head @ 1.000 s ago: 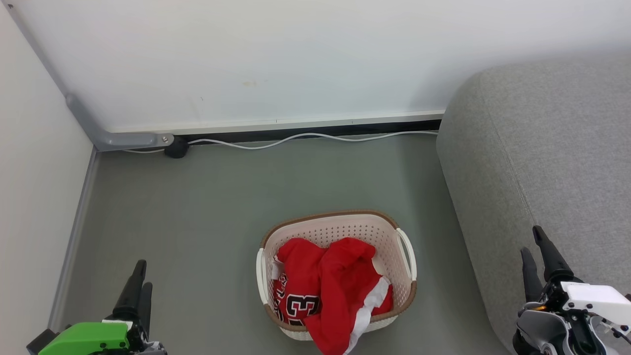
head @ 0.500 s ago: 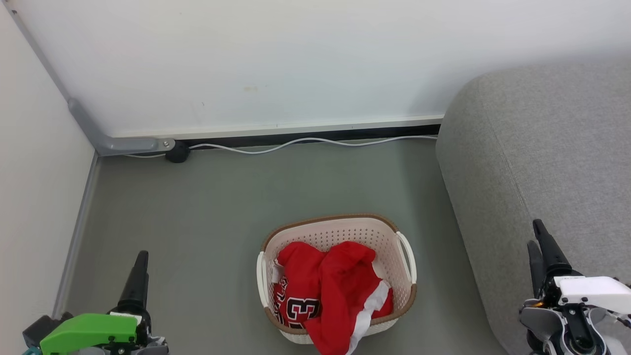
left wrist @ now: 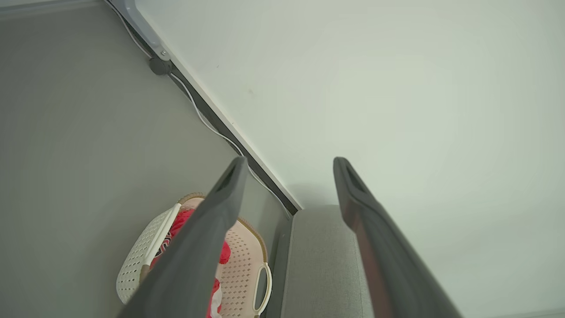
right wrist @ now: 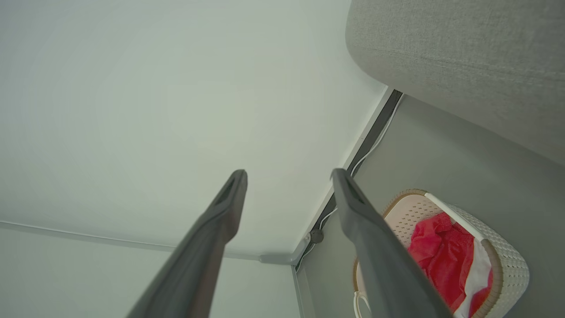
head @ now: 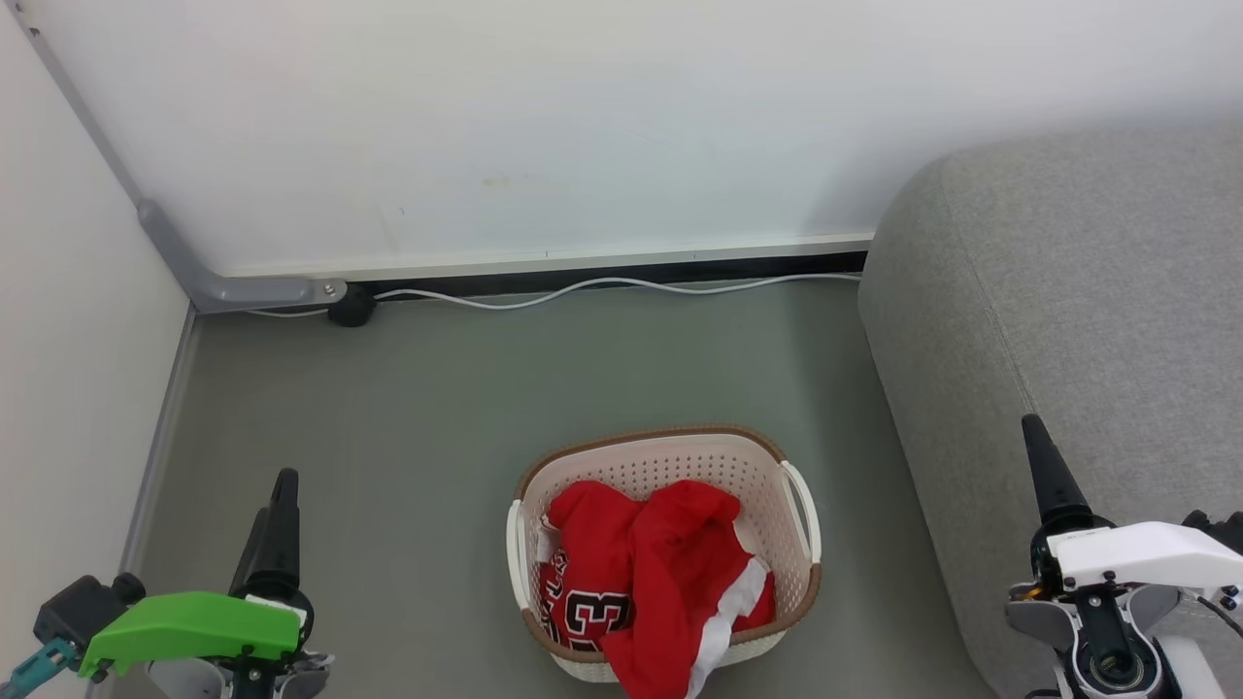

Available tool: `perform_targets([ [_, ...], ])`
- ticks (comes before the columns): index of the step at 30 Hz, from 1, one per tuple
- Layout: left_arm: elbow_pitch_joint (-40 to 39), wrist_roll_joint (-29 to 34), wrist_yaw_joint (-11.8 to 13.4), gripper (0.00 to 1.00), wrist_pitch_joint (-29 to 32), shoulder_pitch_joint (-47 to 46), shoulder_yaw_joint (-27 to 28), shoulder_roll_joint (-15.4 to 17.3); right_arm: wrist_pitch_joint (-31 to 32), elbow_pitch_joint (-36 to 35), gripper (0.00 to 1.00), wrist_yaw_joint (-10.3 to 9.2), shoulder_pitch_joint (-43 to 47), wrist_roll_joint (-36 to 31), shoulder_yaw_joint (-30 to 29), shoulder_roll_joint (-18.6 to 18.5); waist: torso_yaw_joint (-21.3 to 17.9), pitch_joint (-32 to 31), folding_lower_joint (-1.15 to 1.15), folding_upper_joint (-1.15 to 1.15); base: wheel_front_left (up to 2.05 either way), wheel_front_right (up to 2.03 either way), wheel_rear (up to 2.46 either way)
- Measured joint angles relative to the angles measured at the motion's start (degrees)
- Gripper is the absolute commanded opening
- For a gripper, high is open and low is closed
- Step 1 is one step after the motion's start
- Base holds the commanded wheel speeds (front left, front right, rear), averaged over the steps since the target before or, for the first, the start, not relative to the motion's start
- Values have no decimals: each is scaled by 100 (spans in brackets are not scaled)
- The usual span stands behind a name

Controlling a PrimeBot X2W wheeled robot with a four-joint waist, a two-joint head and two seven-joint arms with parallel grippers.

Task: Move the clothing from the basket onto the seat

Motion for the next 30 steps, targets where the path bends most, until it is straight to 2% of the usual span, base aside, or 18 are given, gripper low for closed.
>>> perform_targets([
  [10, -198, 1247, 153, 100, -185, 14, -286, 116, -180, -119, 100, -114, 49, -1009, 287, -30, 1, -41, 0, 0, 0, 0, 0],
  [13, -234, 1590, 215, 100, -261, 46, -367, 130, -243, -147, 100, -200, 108, -1269, 356, -32, 2, -54, 0, 0, 0, 0, 0],
  [30, -470, 3294, 553, 100, -625, 270, -712, 177, -566, -290, 100, -408, 231, -2785, 798, -51, 10, -123, 0, 0, 0, 0, 0],
])
